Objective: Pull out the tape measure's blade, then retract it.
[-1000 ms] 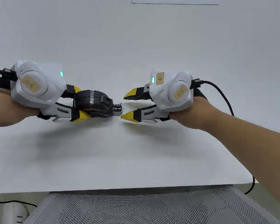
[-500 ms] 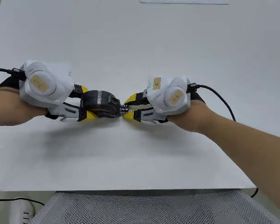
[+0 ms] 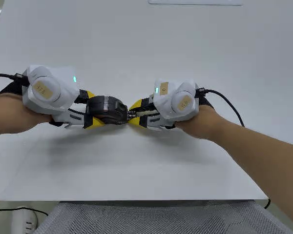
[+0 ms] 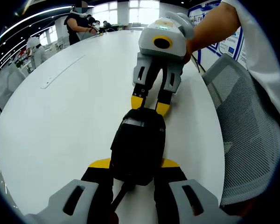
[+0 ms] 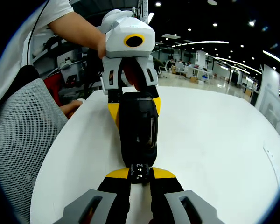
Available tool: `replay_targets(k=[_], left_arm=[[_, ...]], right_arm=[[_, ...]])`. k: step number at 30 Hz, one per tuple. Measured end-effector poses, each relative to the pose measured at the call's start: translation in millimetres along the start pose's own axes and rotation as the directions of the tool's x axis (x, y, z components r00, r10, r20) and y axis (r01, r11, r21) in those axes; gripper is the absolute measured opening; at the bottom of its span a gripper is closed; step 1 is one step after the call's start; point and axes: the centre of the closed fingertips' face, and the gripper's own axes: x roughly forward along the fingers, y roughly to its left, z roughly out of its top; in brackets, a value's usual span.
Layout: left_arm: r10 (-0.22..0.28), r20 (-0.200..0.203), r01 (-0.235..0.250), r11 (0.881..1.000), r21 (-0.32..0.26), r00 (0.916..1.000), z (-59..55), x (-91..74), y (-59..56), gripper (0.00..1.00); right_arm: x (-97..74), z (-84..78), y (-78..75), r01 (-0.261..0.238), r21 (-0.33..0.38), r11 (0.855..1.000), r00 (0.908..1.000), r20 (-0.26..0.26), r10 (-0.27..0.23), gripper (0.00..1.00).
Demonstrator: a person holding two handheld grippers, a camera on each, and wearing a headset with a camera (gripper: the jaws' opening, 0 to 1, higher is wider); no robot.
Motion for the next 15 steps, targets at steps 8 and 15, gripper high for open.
replay_targets(k=[8,15], left_arm=[[0.0,0.005,0.0,1.0,0.004,1.0,-0.7,-0.1,0.9,0.28],[-0.002,0.012,0.002,1.0,-0.005,0.9999,-1.5,-0.6,1.4,0.27]], right_arm=[[-1.0,-0.2,0.1,0.005,0.0,1.0,1.0,-0.006,-0.005,0.11],[-3.6,0.9,-1.1,0.007,-0.022,1.0,0.9999,-0.013,-0.007,0.1]])
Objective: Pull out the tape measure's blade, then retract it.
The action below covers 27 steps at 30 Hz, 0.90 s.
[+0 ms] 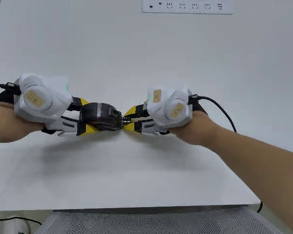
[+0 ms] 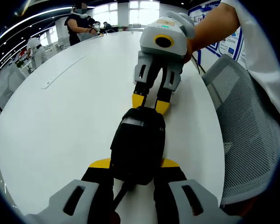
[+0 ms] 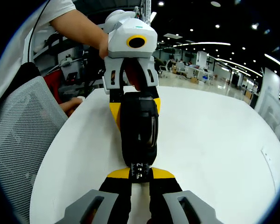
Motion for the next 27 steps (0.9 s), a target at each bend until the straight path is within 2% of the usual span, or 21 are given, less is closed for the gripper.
replay_targets(k=[10,27], left_arm=[[-0.001,-0.007,0.001,1.0,0.012,1.0,-0.5,0.1,0.4,0.27],[-0.002,-0.006,0.002,1.0,0.014,1.0,1.2,1.0,0.2,0.27]], right_arm=[[-5.8,-1.6,-0.8,0.001,-0.003,1.0,1.0,0.0,-0.001,0.1],[-24.4,-19.3,-2.0,0.008,-0.003,1.0,0.9994,-0.034,-0.008,0.1]])
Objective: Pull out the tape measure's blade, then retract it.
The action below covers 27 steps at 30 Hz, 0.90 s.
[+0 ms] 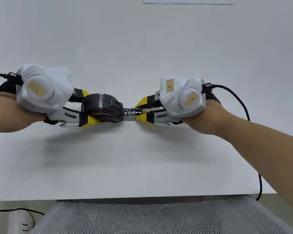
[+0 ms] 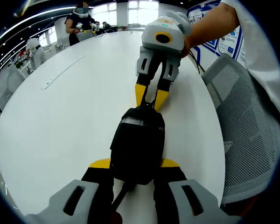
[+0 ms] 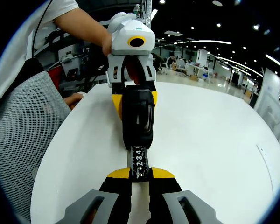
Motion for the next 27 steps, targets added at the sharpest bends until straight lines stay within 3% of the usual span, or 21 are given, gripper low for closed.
replay_targets(k=[5,27], left_arm=[[0.002,0.003,-0.002,1.0,0.003,1.0,0.9,0.6,-0.8,0.27],[0.002,0.0,-0.002,1.0,0.007,1.0,0.4,-0.4,-1.1,0.27]], right_arm=[[-4.3,-8.9,0.1,-0.002,-0.009,1.0,0.9993,-0.037,0.002,0.1],[-34.3,-26.2,-0.2,0.013,0.009,1.0,0.9968,-0.079,-0.012,0.1]])
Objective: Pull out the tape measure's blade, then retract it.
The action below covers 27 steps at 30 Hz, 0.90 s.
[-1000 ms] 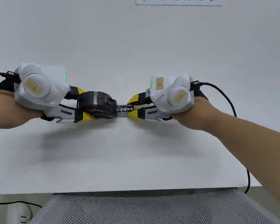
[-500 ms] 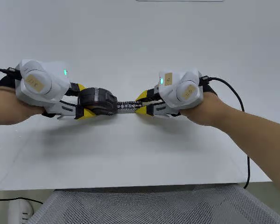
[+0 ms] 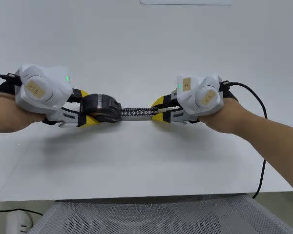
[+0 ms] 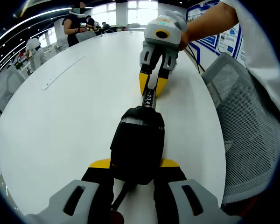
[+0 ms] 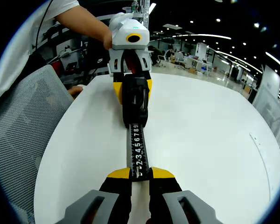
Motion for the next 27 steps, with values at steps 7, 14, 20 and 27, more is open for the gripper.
replay_targets(k=[7,14,20,27], left_arm=[[-0.002,-0.002,0.002,1.0,0.003,1.0,0.2,0.5,0.6,0.27],[-0.002,0.001,0.002,1.0,0.002,1.0,0.6,1.1,0.8,0.27],[-0.002,0.002,0.002,1.0,0.004,1.0,-0.1,1.3,1.2,0.27],[-0.002,0.002,0.002,1.0,0.002,1.0,-0.1,1.4,1.0,0.27]], right_arm=[[-7.7,-8.3,-0.9,0.008,0.009,1.0,0.9999,-0.014,-0.008,0.1],[-14.6,-16.6,-1.6,0.01,0.011,1.0,0.9995,-0.03,-0.01,0.1],[-20.0,-22.9,-2.4,0.011,0.01,1.0,0.9991,-0.042,-0.01,0.1],[-28.6,-30.6,-2.9,0.016,0.009,1.0,0.9983,-0.056,-0.015,0.1]])
